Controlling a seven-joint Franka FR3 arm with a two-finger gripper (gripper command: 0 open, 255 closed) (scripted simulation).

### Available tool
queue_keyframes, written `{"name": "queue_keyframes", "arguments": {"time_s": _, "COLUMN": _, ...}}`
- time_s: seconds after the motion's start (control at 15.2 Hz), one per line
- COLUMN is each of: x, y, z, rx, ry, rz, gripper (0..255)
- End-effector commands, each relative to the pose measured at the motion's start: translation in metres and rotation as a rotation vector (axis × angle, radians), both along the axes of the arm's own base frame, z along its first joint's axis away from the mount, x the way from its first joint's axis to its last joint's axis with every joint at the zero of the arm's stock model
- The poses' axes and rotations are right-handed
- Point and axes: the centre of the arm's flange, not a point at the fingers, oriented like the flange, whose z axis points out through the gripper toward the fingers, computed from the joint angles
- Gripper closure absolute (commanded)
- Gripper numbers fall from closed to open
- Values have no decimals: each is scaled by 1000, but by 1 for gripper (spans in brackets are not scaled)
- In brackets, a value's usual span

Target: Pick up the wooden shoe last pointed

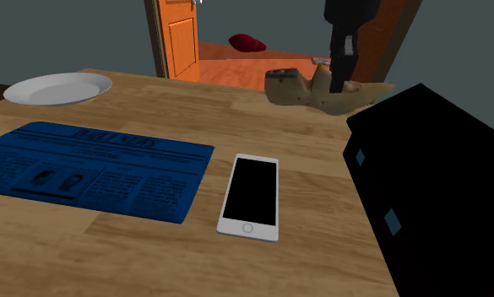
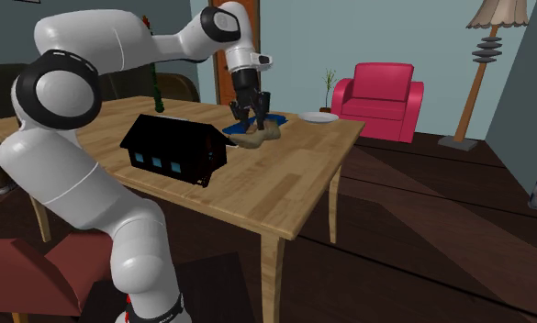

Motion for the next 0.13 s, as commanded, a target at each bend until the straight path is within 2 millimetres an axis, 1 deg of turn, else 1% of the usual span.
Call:
{"name": "queue_keyframes", "arguments": {"time_s": 0.0, "x": -1, "y": 0, "z": 6, "rx": 0, "ry": 0, "rz": 0, "gripper": 255}}
{"name": "queue_keyframes", "arguments": {"time_s": 0.07, "x": -1, "y": 0, "z": 6, "rx": 0, "ry": 0, "rz": 0, "gripper": 255}}
